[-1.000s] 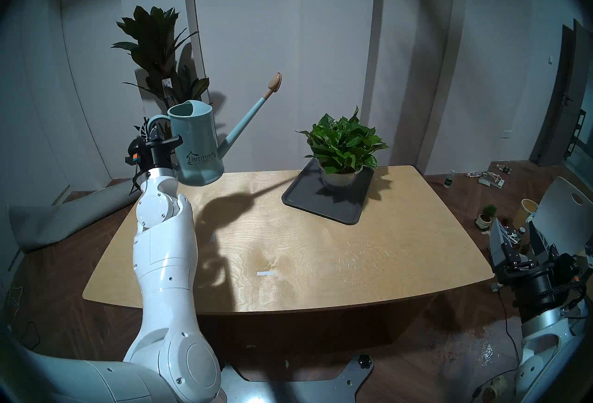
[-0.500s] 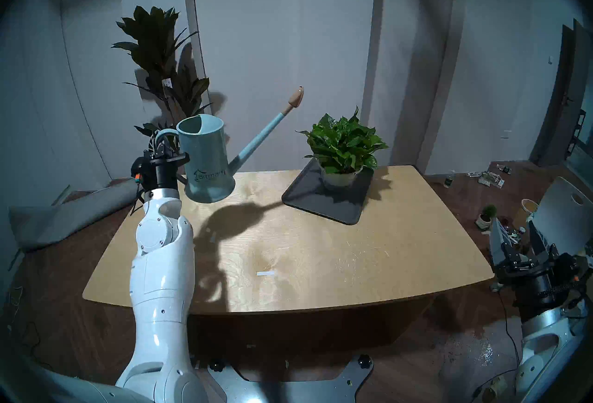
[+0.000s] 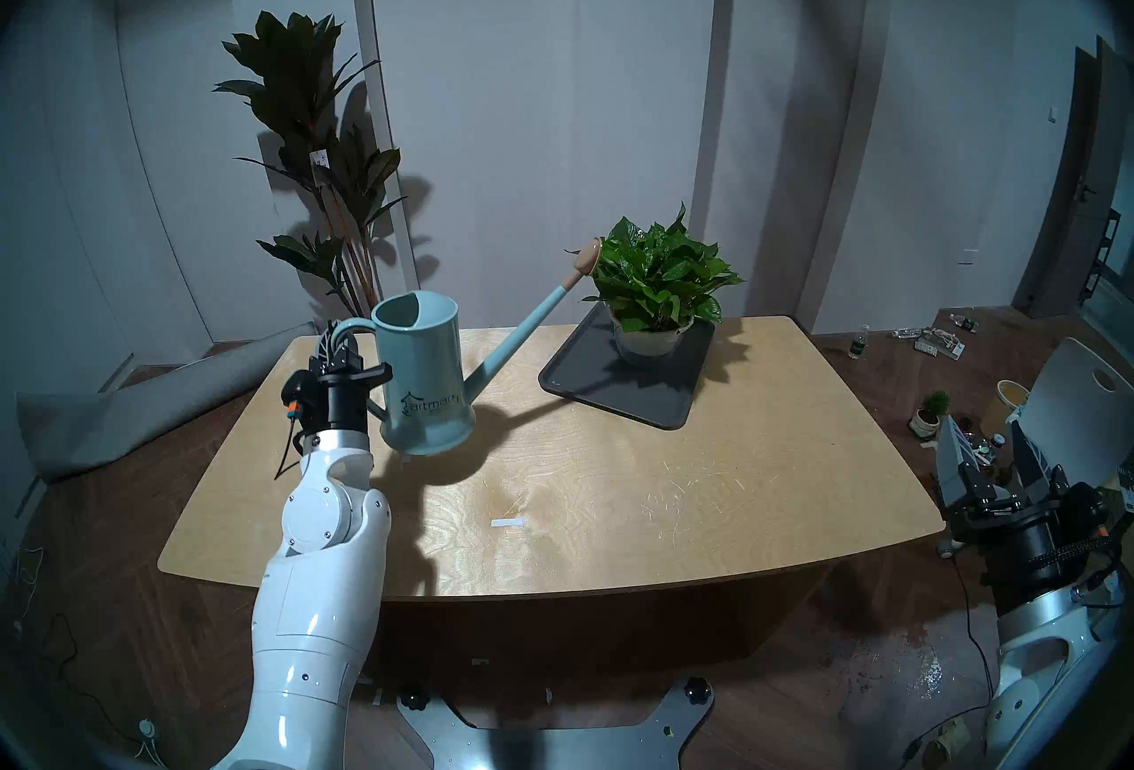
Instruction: Pick up the watering can and pour water into the potted plant, then put the can down
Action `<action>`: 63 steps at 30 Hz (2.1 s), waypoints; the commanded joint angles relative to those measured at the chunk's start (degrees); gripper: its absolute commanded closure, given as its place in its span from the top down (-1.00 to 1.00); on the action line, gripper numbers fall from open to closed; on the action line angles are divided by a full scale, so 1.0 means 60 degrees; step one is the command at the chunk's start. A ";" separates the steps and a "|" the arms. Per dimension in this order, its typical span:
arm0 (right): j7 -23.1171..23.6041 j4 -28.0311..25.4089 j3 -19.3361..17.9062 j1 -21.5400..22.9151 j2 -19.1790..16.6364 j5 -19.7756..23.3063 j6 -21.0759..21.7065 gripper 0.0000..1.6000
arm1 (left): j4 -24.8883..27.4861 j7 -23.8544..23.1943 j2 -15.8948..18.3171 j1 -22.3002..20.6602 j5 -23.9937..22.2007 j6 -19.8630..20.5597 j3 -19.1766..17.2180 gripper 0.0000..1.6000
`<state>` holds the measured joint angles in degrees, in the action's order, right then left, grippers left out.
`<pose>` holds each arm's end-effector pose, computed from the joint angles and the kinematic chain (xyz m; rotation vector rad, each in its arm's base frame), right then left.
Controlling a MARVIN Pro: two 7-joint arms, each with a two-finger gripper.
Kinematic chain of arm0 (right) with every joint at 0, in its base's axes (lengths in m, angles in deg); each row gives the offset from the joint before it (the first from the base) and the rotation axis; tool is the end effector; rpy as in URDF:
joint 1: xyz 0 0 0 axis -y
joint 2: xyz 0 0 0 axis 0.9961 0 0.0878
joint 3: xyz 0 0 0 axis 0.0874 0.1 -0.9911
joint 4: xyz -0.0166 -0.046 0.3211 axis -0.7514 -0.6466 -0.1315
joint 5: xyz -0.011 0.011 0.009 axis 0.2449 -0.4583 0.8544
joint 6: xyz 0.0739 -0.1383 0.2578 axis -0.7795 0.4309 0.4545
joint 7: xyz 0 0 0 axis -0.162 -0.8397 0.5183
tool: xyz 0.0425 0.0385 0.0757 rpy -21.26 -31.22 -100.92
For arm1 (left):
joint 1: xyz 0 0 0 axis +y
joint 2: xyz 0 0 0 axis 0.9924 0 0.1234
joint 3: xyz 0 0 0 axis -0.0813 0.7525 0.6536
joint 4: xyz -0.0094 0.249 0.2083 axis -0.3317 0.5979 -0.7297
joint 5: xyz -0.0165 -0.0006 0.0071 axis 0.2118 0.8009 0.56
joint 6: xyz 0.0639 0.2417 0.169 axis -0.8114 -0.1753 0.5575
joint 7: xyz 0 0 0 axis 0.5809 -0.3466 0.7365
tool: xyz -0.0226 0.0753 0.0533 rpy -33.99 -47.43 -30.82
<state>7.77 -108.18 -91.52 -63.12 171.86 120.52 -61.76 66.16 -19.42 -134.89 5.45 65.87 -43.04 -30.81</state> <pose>0.0937 -0.1744 -0.1869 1.9768 -0.2380 2.4007 0.4103 0.0318 -0.3299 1.6855 0.4641 2.5920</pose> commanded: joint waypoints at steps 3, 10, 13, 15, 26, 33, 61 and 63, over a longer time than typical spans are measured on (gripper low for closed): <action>-0.0005 -0.0187 -0.0013 -0.0019 0.0000 -0.0019 0.0003 1.00 | -0.0526 0.0411 0.0007 -0.0748 0.0368 -0.0523 0.0129 -1.00; -0.0014 -0.0195 -0.0013 -0.0025 0.0001 -0.0022 0.0008 1.00 | -0.0331 0.0425 0.0094 -0.0203 0.0051 -0.0753 0.0063 -1.00; -0.0015 -0.0195 -0.0013 -0.0026 0.0001 -0.0022 0.0007 1.00 | -0.0113 0.0314 0.0131 0.0051 -0.0079 -0.0768 0.0077 -1.00; -0.0016 -0.0195 -0.0012 -0.0026 0.0000 -0.0022 0.0007 1.00 | 0.0084 0.0208 0.0169 0.0264 -0.0207 -0.0752 0.0107 -1.00; -0.0009 -0.0179 -0.0010 -0.0017 -0.0007 -0.0018 -0.0003 1.00 | 0.0638 -0.1507 0.0771 0.1926 -0.1023 -0.1114 0.0648 -1.00; -0.0010 -0.0179 -0.0010 -0.0017 -0.0008 -0.0018 -0.0004 1.00 | 0.0713 -0.2560 0.1193 0.2782 -0.1114 -0.1679 0.0912 -1.00; -0.0025 -0.0197 -0.0010 -0.0031 -0.0005 -0.0021 0.0004 1.00 | 0.1928 -0.3010 0.1904 0.3252 0.0257 -0.1834 0.0832 1.00; -0.0024 -0.0195 -0.0010 -0.0030 -0.0006 -0.0021 0.0003 1.00 | 0.2224 -0.3214 0.2144 0.3603 0.0341 -0.1838 0.0844 1.00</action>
<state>7.56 -108.27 -91.51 -63.19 171.84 120.48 -61.74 73.50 -36.39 -125.25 23.90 64.85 -54.72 -26.02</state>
